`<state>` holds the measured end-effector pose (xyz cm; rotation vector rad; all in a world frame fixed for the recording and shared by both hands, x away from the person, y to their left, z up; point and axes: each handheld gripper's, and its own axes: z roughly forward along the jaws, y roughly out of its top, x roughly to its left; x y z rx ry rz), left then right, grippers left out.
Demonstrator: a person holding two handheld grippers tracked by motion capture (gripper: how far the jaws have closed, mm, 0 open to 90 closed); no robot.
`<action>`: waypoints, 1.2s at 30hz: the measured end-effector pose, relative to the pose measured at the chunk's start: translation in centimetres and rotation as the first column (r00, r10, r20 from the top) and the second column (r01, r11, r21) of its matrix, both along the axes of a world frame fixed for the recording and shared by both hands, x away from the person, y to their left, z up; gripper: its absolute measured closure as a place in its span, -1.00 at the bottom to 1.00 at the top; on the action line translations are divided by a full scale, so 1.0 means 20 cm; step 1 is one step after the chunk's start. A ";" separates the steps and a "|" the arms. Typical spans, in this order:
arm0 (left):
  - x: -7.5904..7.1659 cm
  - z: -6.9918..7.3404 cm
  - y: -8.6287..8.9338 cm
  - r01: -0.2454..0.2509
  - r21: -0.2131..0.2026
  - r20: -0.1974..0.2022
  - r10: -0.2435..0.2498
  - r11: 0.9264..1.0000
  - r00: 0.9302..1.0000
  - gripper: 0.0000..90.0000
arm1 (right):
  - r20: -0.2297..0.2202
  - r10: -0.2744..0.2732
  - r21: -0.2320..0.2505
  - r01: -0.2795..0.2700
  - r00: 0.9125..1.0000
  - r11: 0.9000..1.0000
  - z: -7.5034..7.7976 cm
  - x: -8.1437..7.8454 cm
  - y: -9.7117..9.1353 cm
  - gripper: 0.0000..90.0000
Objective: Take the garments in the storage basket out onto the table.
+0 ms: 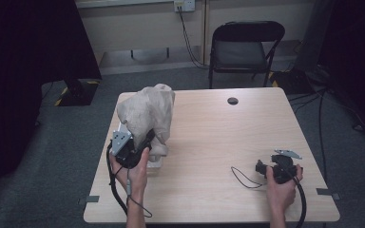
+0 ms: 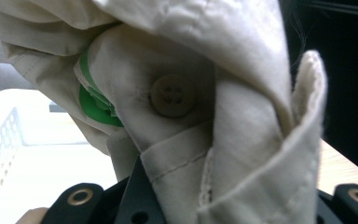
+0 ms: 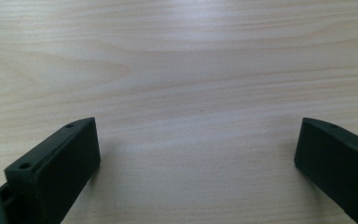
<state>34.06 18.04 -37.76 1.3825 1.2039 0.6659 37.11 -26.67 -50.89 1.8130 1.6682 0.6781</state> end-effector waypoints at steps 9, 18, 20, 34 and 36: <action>-0.03 0.01 -0.07 0.032 0.000 0.009 -0.032 0.999 0.999 0.70 | -0.001 0.000 0.000 0.000 1.000 1.000 0.00 0.00 0.00 -1.00; -0.05 0.01 -0.12 0.049 0.010 0.017 -0.050 0.999 0.999 0.70 | -0.001 0.000 0.000 0.000 1.000 1.000 0.00 0.00 0.00 -1.00; -0.05 0.01 -0.15 0.062 -0.001 0.017 -0.062 0.998 0.998 0.70 | 0.000 0.000 0.000 0.000 1.000 1.000 0.00 0.00 0.00 -1.00; -0.08 -0.03 -0.29 0.099 0.021 0.006 -0.099 0.995 0.995 0.69 | -0.001 0.000 0.000 0.000 1.000 1.000 0.00 0.00 0.00 -1.00; -0.08 -0.03 -0.32 0.112 0.036 0.006 -0.113 0.993 0.994 0.69 | -0.001 0.000 0.000 0.000 1.000 1.000 0.00 0.00 0.00 -1.00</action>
